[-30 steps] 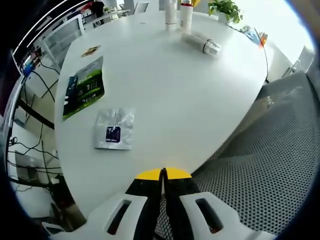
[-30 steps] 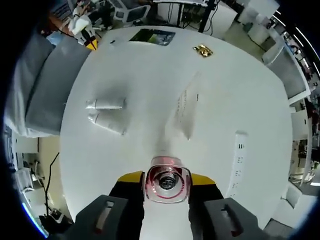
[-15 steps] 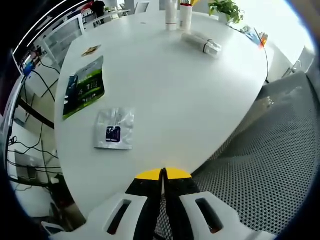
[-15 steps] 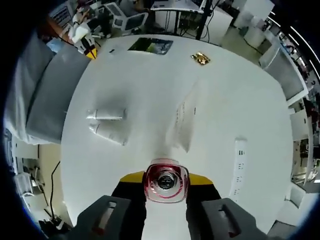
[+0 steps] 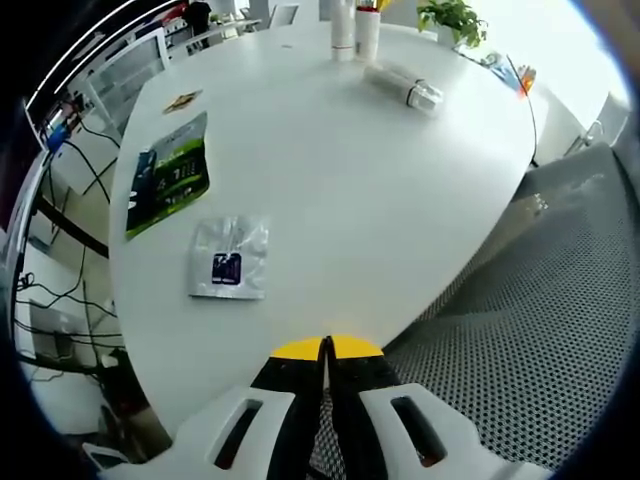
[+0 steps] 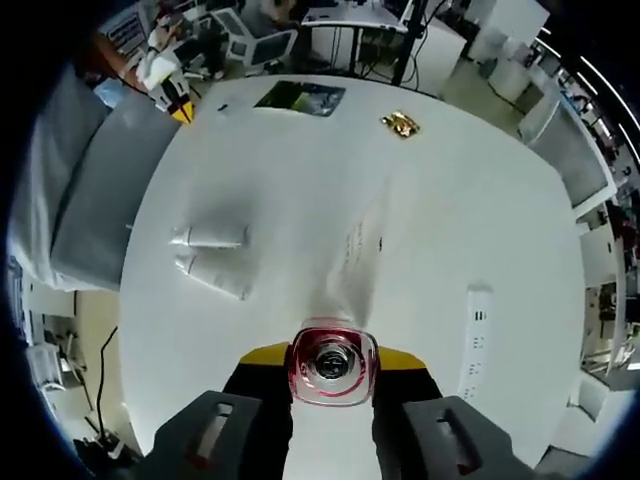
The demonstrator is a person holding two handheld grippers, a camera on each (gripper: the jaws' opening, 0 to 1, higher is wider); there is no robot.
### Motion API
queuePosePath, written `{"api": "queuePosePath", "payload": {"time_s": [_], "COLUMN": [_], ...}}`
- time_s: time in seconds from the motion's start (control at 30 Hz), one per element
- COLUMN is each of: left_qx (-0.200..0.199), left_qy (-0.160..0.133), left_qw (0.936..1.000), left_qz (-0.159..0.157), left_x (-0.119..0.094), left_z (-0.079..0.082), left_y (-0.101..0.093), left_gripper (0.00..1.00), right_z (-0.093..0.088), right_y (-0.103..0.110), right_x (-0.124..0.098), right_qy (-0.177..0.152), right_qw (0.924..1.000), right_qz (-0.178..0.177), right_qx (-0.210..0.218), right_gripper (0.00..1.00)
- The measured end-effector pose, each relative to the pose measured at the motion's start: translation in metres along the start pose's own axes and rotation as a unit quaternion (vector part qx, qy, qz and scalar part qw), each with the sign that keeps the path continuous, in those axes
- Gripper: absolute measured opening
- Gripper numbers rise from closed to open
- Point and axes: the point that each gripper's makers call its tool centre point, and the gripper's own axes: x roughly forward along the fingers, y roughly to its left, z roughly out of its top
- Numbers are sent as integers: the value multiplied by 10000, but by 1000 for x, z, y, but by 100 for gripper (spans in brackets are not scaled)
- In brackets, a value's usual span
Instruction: Arrange the skincare products in the storage area until every visible bottle or jar stands upright without overlapping.
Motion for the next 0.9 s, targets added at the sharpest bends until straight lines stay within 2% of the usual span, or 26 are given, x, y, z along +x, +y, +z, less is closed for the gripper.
{"api": "queuePosePath", "payload": {"time_s": [0.63,0.73,0.8,0.9], "left_qx": [1,2,-1,8], "left_qy": [0,1,2,3], "left_qw": [10000,10000,10000,10000], "left_qz": [1,1,1,0], "left_x": [0,0,0,0], "left_z": [0,0,0,0], "left_y": [0,0,0,0], "left_gripper": [1,1,1,1], "right_z": [0,0,-1,-10], "right_y": [-3,-2,-5,-7], "right_x": [2,0,-1,-3], "right_qy": [113,84,73,40], "right_qw": [9998,9999,9999,9994], "right_qz": [-2,-42,-129,-266], "right_qx": [-176,-71,-22,227], "right_gripper": [26,27,31,46]}}
